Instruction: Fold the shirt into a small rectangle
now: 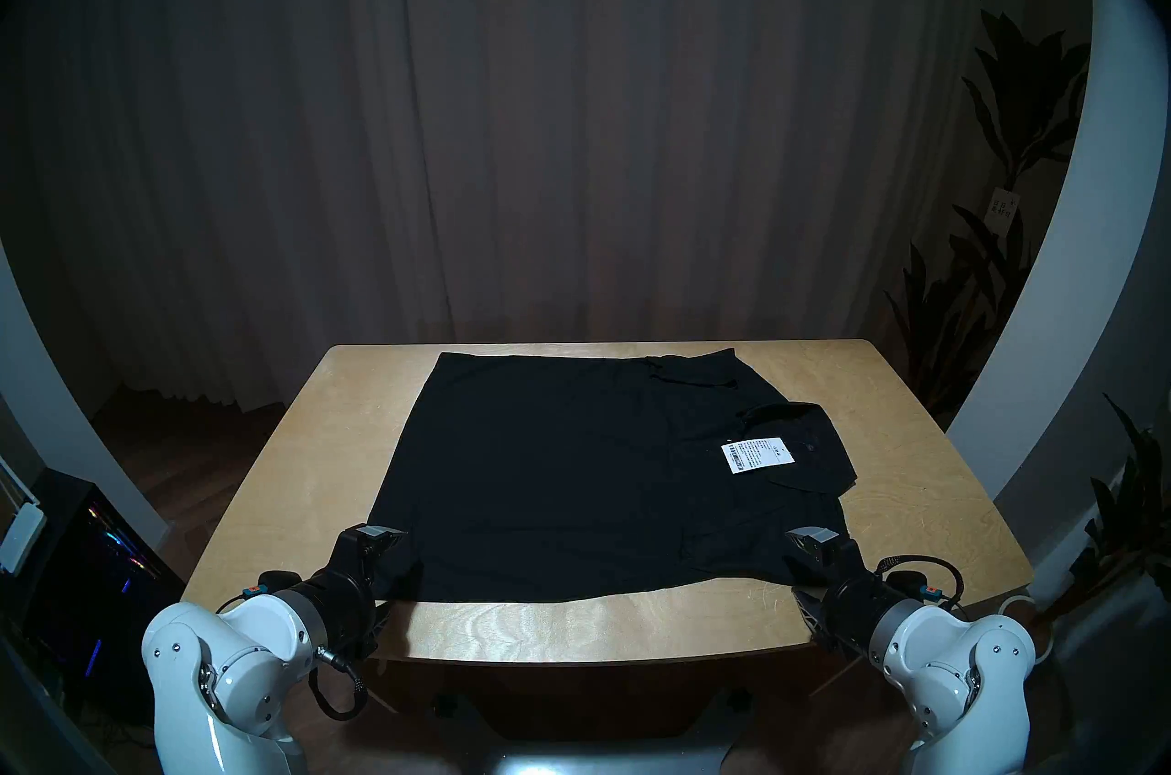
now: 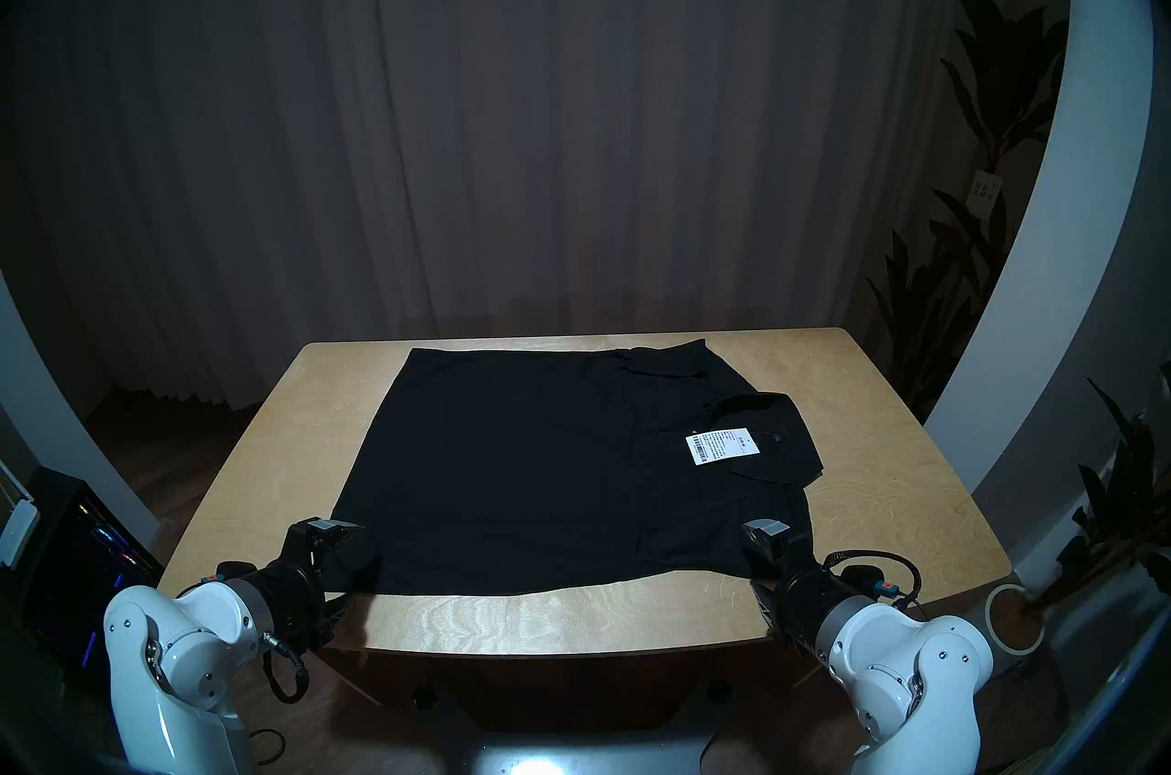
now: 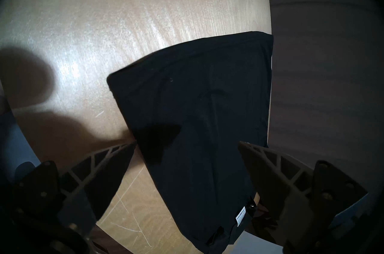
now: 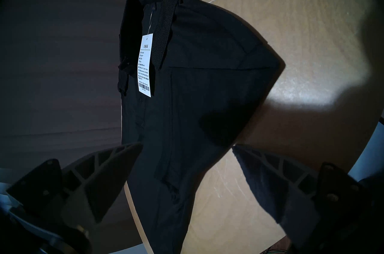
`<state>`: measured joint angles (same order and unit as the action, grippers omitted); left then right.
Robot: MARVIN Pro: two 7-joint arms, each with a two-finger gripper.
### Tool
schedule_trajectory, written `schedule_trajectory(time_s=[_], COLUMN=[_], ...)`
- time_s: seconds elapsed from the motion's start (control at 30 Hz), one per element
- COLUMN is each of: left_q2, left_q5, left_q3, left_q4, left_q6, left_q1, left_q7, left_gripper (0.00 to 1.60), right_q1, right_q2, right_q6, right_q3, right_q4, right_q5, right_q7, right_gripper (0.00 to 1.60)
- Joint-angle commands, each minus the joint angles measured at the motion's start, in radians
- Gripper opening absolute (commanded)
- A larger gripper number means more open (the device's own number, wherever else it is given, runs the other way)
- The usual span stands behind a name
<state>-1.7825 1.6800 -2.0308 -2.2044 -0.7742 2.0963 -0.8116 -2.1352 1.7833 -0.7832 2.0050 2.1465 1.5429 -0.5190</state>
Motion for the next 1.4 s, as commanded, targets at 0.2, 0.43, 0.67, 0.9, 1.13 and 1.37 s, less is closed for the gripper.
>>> schedule_trajectory(time_s=[0.2,0.43,0.67,0.9,1.13,1.37], left_q2=[0.032,0.078,0.100,0.119,0.134,0.138], left_q5=[-0.100,-0.124,-0.130,-0.122,-0.125,-0.147], left_q3=[-0.017,-0.025,-0.031,-0.037,-0.031,-0.013], left_q4=[0.059,0.101,0.089,0.108,0.137,0.163], left_q6=[-0.016,-0.049,-0.075,-0.091,-0.098,-0.089], left_q1=[0.027,0.022,0.025,0.000,-0.026,-0.054], left_q7=[0.198,0.164,0.152,0.132,0.128,0.126], left_gripper=[1.60,1.60,1.60,1.60,1.60,1.60], right_q1=[-0.015,-0.025,-0.062,-0.095,-0.109,-0.079], right_q2=[0.013,0.016,0.028,0.035,0.034,0.021], right_q6=[0.025,0.047,0.081,0.144,0.239,0.331], right_q3=[-0.028,-0.042,-0.060,-0.087,-0.106,-0.110], right_q4=[0.007,0.005,0.022,0.017,0.004,-0.021], right_q5=[-0.020,-0.014,0.002,-0.021,-0.065,-0.115], right_q7=[-0.013,-0.037,-0.044,-0.014,0.031,0.051], right_gripper=[1.60,1.60,1.60,1.60,1.60,1.60])
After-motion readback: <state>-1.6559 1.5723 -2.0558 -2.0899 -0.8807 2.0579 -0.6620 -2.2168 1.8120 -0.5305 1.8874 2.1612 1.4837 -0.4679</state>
